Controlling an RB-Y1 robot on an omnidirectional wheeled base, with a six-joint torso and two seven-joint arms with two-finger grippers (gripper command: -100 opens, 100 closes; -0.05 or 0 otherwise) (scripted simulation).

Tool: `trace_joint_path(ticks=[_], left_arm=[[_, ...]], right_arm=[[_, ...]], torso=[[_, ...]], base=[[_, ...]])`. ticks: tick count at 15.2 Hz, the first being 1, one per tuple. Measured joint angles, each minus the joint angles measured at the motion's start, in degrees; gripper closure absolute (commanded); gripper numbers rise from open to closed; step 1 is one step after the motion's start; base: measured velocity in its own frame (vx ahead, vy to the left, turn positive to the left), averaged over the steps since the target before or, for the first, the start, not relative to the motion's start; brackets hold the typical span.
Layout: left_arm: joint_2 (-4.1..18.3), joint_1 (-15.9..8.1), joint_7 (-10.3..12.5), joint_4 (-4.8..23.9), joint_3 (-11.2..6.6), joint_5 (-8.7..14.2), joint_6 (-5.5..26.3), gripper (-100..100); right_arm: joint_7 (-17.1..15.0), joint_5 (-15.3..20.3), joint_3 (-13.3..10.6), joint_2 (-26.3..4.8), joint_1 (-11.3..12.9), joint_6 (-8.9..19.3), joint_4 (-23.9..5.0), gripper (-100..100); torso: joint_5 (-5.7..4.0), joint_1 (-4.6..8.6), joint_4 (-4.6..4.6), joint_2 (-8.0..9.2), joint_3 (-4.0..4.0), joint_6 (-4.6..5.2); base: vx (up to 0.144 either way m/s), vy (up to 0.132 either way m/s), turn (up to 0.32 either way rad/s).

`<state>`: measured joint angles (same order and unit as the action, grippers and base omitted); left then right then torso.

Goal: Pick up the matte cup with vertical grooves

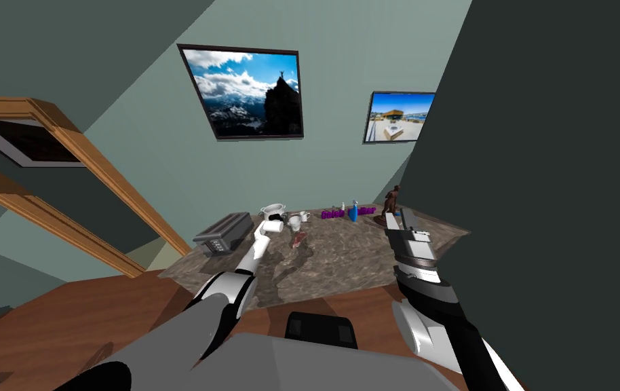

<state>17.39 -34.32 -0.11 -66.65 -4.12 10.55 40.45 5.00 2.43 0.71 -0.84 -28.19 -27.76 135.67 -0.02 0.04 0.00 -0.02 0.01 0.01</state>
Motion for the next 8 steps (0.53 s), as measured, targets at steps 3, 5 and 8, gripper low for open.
trace_joint_path(ticks=[3, 5, 8], left_arm=[[0.20, -2.03, -0.10, 2.55, -0.24, 0.51, 3.42, -100], [0.31, -3.75, -0.17, 4.57, -0.42, 0.85, 5.83, -100], [0.41, -6.48, -0.31, 8.13, -0.71, 1.45, 9.00, -100]], right_arm=[[0.00, 0.00, 0.00, 0.00, 0.00, 0.00, 0.00, 0], [0.00, 0.00, 0.00, 0.00, 0.00, 0.00, 0.00, 0], [0.00, 0.00, 0.00, 0.00, 0.00, 0.00, 0.00, 0]], torso=[[0.00, -0.02, 0.00, 0.00, 0.00, 0.00], [0.01, -0.02, 0.01, -0.01, 0.01, -0.02], [0.01, -0.03, 0.01, -0.02, 0.01, -0.02]], base=[[0.002, -0.003, -0.029], [0.005, -0.003, -0.037], [0.007, -0.001, -0.036]])
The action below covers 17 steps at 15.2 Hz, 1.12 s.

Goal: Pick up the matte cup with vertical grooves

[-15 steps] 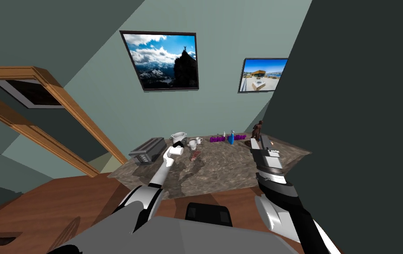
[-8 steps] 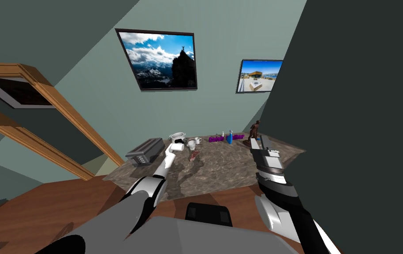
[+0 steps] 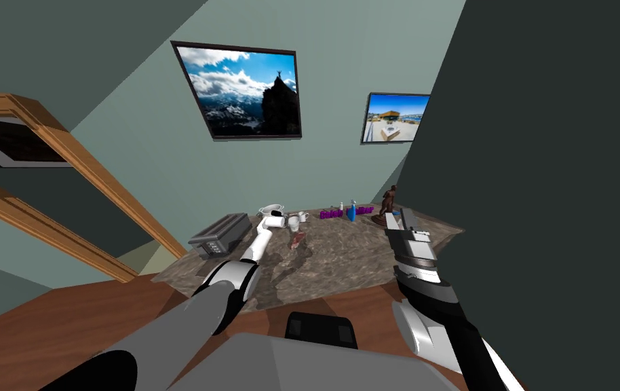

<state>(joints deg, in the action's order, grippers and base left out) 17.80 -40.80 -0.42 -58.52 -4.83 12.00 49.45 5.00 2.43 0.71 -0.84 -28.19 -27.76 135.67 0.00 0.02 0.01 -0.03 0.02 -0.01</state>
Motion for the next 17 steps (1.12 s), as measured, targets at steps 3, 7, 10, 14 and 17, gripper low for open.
trace_joint_path(ticks=[3, 7, 10, 14, 17], left_arm=[[0.42, -3.06, -0.28, 3.64, -0.40, 0.89, 3.41, -100], [0.49, -6.71, -0.25, 7.91, -0.76, 1.53, 8.06, -100], [0.81, -9.40, -0.59, 11.57, -1.13, 2.28, 11.24, -100], [1.02, -12.35, -0.73, 15.34, -1.52, 2.99, 15.61, -100], [1.14, -14.41, -0.81, 17.95, -1.77, 3.46, 18.80, -100]], right_arm=[[0.00, 0.00, 0.00, 0.00, 0.00, 0.00, 0.00, 0], [0.00, 0.00, 0.00, 0.00, 0.00, 0.00, 0.00, 0], [0.00, 0.00, 0.00, 0.00, 0.00, 0.00, 0.00, 0], [0.00, 0.00, 0.00, 0.00, 0.00, 0.00, 0.00, 0], [0.00, 0.00, 0.00, 0.00, 0.00, 0.00, 0.00, 0]], torso=[[0.00, -0.01, 0.00, -0.01, 0.00, 0.00], [-0.01, -0.02, -0.01, -0.03, 0.01, 0.01], [0.00, -0.03, -0.01, -0.03, 0.01, 0.01], [0.01, -0.05, 0.00, -0.04, 0.02, 0.00], [0.01, -0.06, 0.00, -0.05, 0.02, 0.00]], base=[[0.010, 0.001, -0.034], [0.013, 0.004, -0.037], [0.015, 0.006, -0.023], [0.017, 0.010, -0.027], [0.018, 0.013, -0.023]])
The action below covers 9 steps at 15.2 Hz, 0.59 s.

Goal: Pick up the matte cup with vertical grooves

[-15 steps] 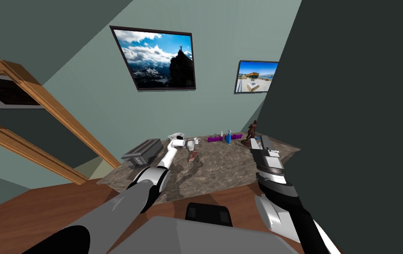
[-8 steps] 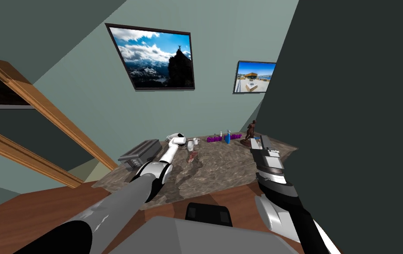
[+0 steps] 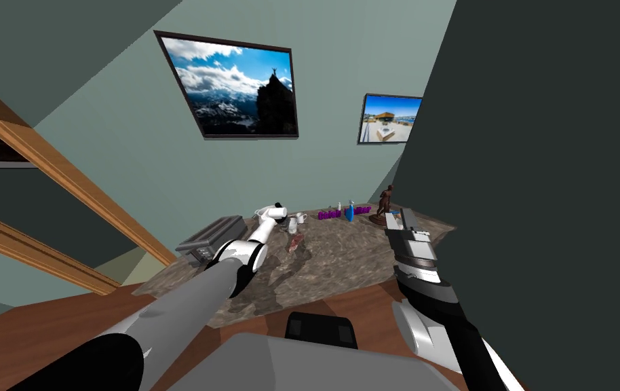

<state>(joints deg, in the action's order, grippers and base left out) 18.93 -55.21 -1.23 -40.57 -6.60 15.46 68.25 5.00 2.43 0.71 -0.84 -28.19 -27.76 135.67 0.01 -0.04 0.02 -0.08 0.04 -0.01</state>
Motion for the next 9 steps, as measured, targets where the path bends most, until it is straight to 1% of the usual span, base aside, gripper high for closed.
trace_joint_path(ticks=[2, 6, 9], left_arm=[[0.03, -1.12, 0.04, 1.36, -0.13, 0.24, 1.87, -100], [0.51, -4.77, -0.39, 6.30, -0.66, 1.14, 6.00, -100], [0.53, -6.68, -0.33, 8.63, -0.88, 1.55, 9.31, -100]], right_arm=[[0.00, 0.00, 0.00, 0.00, 0.00, 0.00, 0.00, 0], [0.00, 0.00, 0.00, 0.00, 0.00, 0.00, 0.00, 0], [0.00, 0.00, 0.00, 0.00, 0.00, 0.00, 0.00, 0]], torso=[[0.00, 0.00, 0.00, 0.00, 0.00, 0.00], [0.01, -0.04, 0.01, -0.06, 0.03, 0.00], [0.01, -0.03, 0.02, -0.05, 0.03, -0.01]], base=[[0.022, 0.015, -0.026], [0.033, 0.022, -0.029], [0.032, 0.022, -0.022]])
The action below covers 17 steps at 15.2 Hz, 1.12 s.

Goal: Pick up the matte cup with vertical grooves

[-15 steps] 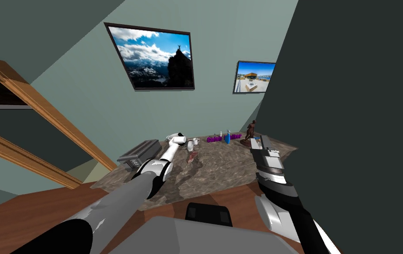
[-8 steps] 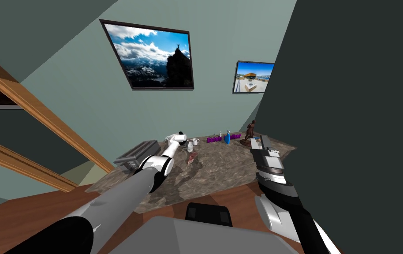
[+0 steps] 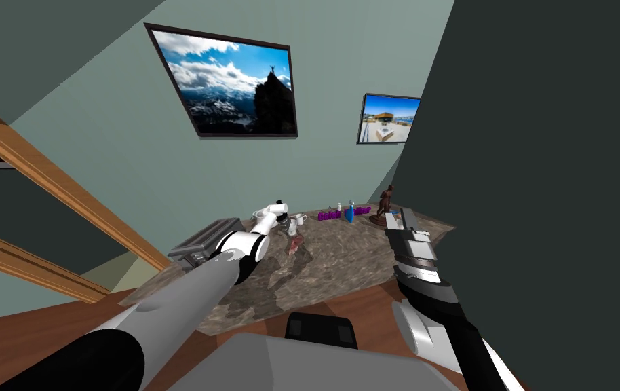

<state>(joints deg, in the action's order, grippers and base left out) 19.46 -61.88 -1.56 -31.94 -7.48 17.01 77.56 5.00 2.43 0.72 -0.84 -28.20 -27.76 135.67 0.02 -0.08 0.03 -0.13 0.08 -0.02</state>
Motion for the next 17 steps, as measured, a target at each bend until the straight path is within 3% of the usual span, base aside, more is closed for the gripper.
trace_joint_path(ticks=[4, 6, 8, 11, 12, 13, 17], left_arm=[[0.29, -2.17, -0.27, 3.15, -0.38, 0.61, 3.43, -100], [0.20, -2.43, -0.01, 2.93, -0.47, 0.78, 5.66, -100], [0.26, -2.94, -0.12, 3.92, -0.51, 0.84, 5.74, -100], [-0.30, -1.03, -0.04, 2.94, -0.48, 0.67, 4.66, -100], [-0.39, -1.22, -0.10, 3.82, -0.46, 0.63, 4.01, -100], [-0.42, -1.31, -0.14, 4.15, -0.46, 0.61, 3.67, 100], [-0.44, -1.27, -0.17, 4.18, -0.42, 0.59, 3.79, 100]], right_arm=[[0.00, 0.00, 0.00, 0.00, 0.00, 0.00, 0.00, 0], [0.00, 0.00, 0.00, 0.00, 0.00, 0.00, 0.00, 0], [0.00, 0.00, 0.00, 0.00, 0.00, 0.00, 0.00, 0], [0.00, 0.00, 0.00, 0.00, 0.00, 0.00, 0.00, 0], [0.00, 0.00, 0.00, 0.00, 0.00, 0.00, 0.00, 0], [0.00, 0.00, 0.00, 0.00, 0.00, 0.00, 0.00, 0], [0.00, 0.00, 0.00, 0.00, 0.01, 0.00, 0.00, 0]], torso=[[0.00, -0.02, 0.00, -0.01, 0.00, 0.00], [0.00, -0.01, 0.01, -0.04, 0.02, -0.01], [0.00, 0.03, 0.00, 0.04, -0.02, -0.01], [-0.01, 0.06, 0.00, 0.05, -0.02, 0.00], [-0.01, 0.07, -0.01, 0.05, -0.03, 0.00], [-0.01, 0.07, -0.01, 0.08, -0.04, 0.00], [0.04, 0.02, -0.01, 0.02, -0.01, 0.02]], base=[[0.037, 0.024, -0.021], [0.034, 0.015, -0.006], [0.013, 0.003, -0.010], [0.019, 0.000, -0.013], [0.008, 0.000, -0.002], [0.000, 0.000, 0.000], [0.000, 0.000, 0.000]])
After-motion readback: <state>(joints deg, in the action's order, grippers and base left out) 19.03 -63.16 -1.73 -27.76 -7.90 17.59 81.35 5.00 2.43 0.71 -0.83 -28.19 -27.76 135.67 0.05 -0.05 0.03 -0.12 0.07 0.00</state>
